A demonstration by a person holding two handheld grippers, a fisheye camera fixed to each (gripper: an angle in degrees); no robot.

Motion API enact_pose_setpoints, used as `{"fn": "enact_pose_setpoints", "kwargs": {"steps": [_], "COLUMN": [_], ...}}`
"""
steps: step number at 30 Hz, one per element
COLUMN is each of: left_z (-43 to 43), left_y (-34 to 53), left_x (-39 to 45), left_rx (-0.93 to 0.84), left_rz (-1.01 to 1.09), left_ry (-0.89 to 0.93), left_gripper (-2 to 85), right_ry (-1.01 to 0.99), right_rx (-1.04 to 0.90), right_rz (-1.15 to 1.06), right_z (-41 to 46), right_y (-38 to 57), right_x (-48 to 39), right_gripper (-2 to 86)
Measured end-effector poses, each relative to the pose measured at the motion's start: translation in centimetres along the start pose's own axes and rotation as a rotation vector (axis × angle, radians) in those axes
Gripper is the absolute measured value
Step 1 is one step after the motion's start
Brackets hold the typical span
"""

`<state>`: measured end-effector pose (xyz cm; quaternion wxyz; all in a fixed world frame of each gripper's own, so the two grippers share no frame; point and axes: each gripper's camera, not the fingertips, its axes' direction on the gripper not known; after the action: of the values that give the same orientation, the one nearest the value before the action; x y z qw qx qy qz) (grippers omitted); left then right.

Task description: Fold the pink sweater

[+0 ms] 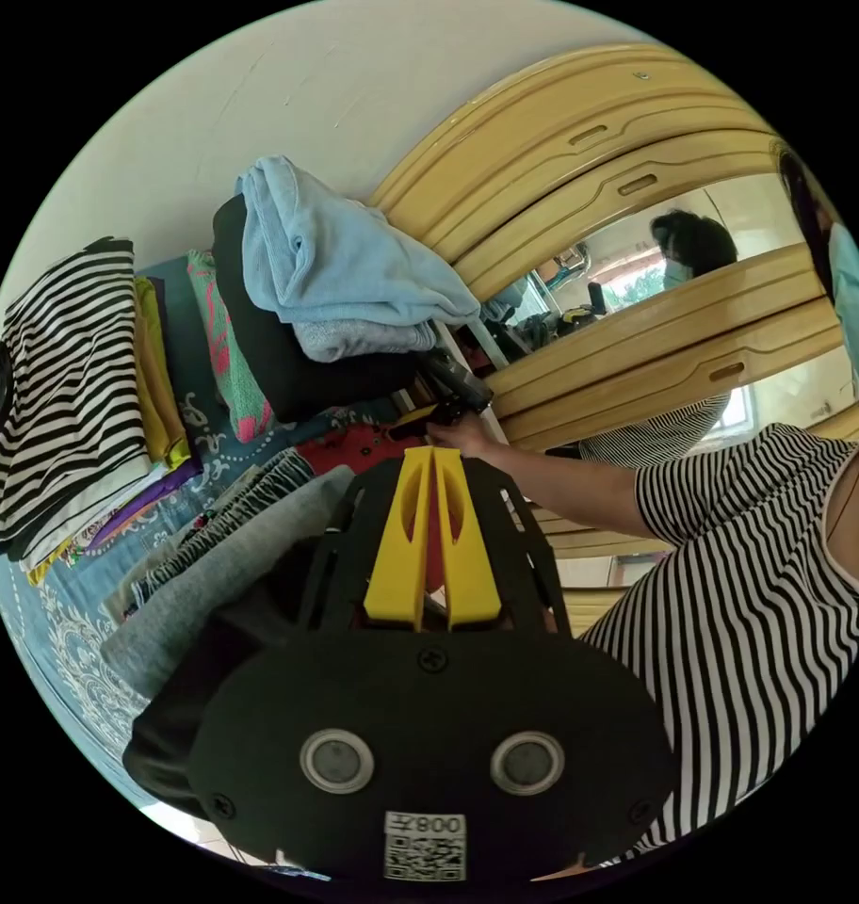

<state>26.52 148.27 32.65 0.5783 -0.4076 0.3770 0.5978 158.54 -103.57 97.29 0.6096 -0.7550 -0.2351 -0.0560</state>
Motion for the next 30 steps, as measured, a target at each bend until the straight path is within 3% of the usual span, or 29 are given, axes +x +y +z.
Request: {"fn": "enact_pose_setpoints", "kwargs": {"steps": [7,13,23,30], "left_z": [1.6,3.9,10.9,10.3], "left_y": [-0.3,-2.1,-5.9,-8.8], "left_x": [-0.6,-0.4,-2.8,-4.7], "left_rx": [-0.036,-0.109,-0.286,-0.211], "left_rz": [-0.024,-0.014,-0.209,-0.393], "left_ry": [0.028,0.0,0.233,0.384], "left_gripper": [0.4,1.6,12.3,14.5], "right_ry": [0.0,-0.134,-0.459,-0.55], "right_rx": [-0.006,0.045,0.272,0.359], "right_rz": [-0.089,-0.16,-0.104,-0.089], "right_z": [-1.4,-4.4,-12.2,-13.9], "right_y": [2.3,8.8,19.5,23.1], "right_x": [1.0,-0.3,1.6,1.9], "right_gripper": [4.7,3.0,2.4,2.4]}}
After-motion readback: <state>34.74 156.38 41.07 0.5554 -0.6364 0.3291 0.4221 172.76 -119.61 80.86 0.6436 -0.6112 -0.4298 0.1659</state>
